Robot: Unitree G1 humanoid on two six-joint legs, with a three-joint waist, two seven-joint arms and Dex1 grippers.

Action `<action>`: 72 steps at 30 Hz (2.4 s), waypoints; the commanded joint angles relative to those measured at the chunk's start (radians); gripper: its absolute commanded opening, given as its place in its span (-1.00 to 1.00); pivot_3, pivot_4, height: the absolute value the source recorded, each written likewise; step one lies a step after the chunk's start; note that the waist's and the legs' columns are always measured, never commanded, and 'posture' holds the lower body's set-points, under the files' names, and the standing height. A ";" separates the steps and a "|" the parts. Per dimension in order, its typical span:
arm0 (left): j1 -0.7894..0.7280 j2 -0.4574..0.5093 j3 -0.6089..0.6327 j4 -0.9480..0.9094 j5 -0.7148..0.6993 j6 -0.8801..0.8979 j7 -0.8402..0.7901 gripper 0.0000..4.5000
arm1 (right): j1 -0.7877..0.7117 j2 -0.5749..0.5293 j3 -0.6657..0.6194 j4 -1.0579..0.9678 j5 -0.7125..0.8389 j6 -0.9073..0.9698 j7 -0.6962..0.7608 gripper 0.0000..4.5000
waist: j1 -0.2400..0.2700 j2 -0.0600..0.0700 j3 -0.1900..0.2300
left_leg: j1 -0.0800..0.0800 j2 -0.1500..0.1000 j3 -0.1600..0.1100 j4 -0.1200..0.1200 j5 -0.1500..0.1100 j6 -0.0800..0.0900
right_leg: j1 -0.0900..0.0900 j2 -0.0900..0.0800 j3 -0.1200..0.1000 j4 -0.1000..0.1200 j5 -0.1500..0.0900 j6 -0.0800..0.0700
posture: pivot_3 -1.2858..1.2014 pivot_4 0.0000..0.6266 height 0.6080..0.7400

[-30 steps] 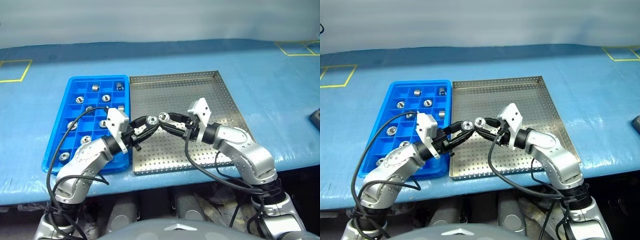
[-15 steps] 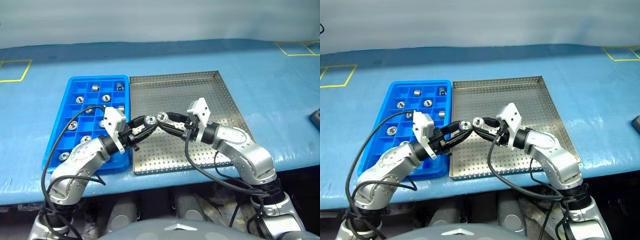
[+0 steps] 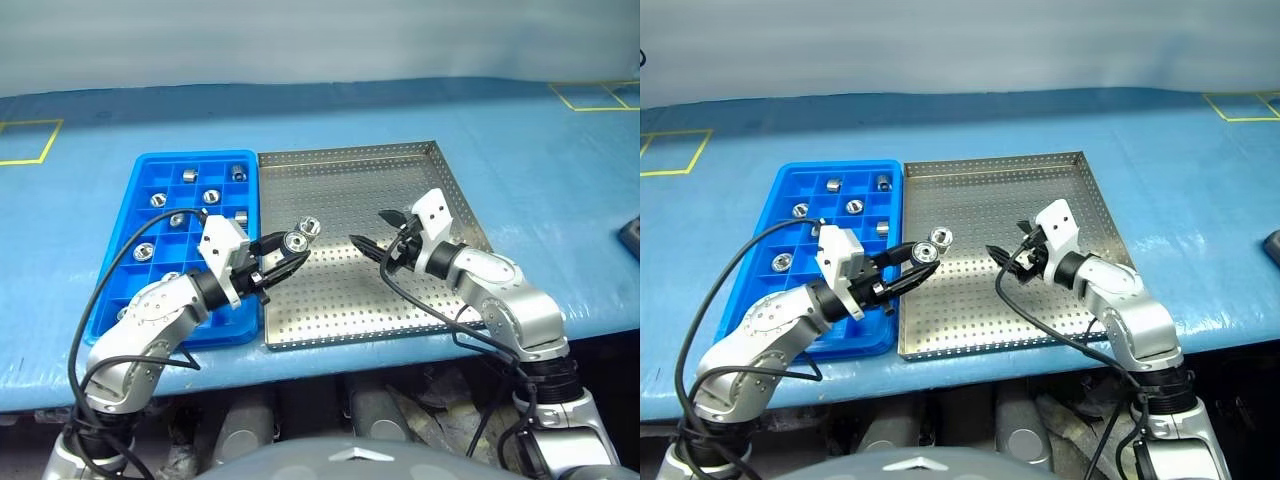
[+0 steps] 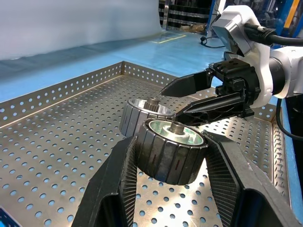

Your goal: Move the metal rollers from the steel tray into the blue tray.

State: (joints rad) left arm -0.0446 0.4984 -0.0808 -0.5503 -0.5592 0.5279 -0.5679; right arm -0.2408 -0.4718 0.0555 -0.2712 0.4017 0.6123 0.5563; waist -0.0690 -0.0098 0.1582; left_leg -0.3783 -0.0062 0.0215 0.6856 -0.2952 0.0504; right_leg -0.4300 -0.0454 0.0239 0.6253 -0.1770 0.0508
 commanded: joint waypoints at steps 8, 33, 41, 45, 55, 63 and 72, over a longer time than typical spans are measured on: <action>-0.043 0.010 0.076 -0.028 -0.270 0.096 -0.146 -0.18 | 0.035 0.014 -0.065 -0.070 0.131 -0.154 0.202 0.92 | -0.001 0.000 0.000 | 0.000 0.000 0.000 0.000 0.000 0.000 | 0.000 0.000 0.000 0.000 0.000 0.000 | -0.08 -0.52 1.00; -0.153 0.086 0.111 0.129 -0.431 0.258 -0.332 -0.18 | 0.061 0.018 -0.097 -0.066 0.452 -0.035 0.425 0.92 | -0.017 0.000 0.000 | 0.001 0.001 0.000 0.000 0.000 0.000 | 0.000 0.000 0.000 0.001 0.000 0.000 | -0.11 -0.52 1.00; -0.164 0.064 0.084 0.114 -0.421 0.262 -0.326 -0.18 | 0.039 0.052 -0.027 -0.055 0.448 -0.013 0.434 0.92 | -0.016 0.000 0.000 | 0.001 0.001 0.000 0.000 0.000 0.000 | 0.000 0.000 0.000 0.000 0.000 0.000 | -0.10 -0.52 1.00; -0.170 0.062 0.077 0.108 -0.420 0.262 -0.327 -0.18 | 0.039 0.055 -0.010 -0.045 0.439 -0.016 0.438 0.92 | -0.016 0.000 0.000 | 0.001 0.000 0.000 0.000 0.000 0.000 | 0.000 0.000 0.000 0.000 0.000 0.000 | -0.10 -0.52 1.00; -0.175 0.065 0.076 0.110 -0.410 0.265 -0.329 -0.18 | 0.040 0.055 -0.027 -0.022 0.443 -0.017 0.428 0.22 | -0.016 0.000 0.000 | 0.001 0.000 0.000 0.001 0.000 0.000 | 0.000 0.000 0.000 0.000 0.000 0.000 | -0.11 -0.52 1.00; -0.171 0.069 0.079 0.107 -0.408 0.267 -0.329 -0.18 | 0.038 0.056 -0.039 -0.008 0.448 -0.015 0.429 -0.22 | -0.016 0.000 0.000 | 0.001 0.000 0.000 0.001 0.000 0.000 | 0.000 0.000 0.000 0.000 0.000 0.000 | -0.10 -0.52 1.00; -0.162 0.077 0.075 0.100 -0.382 0.254 -0.321 -0.18 | 0.029 0.075 -0.058 0.005 0.466 -0.001 0.396 -0.22 | -0.016 0.000 0.000 | 0.001 0.000 0.000 0.000 0.000 0.000 | 0.000 0.000 0.000 0.001 0.000 0.000 | -0.10 -0.52 1.00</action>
State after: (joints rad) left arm -0.2076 0.5621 -0.0102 -0.4004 -0.9515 0.7972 -0.8817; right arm -0.1933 -0.4095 0.0391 -0.2599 0.8328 0.6049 0.9708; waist -0.0853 -0.0100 0.1584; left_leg -0.3777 -0.0058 0.0212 0.6861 -0.2952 0.0504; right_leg -0.4296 -0.0452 0.0235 0.6258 -0.1773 0.0507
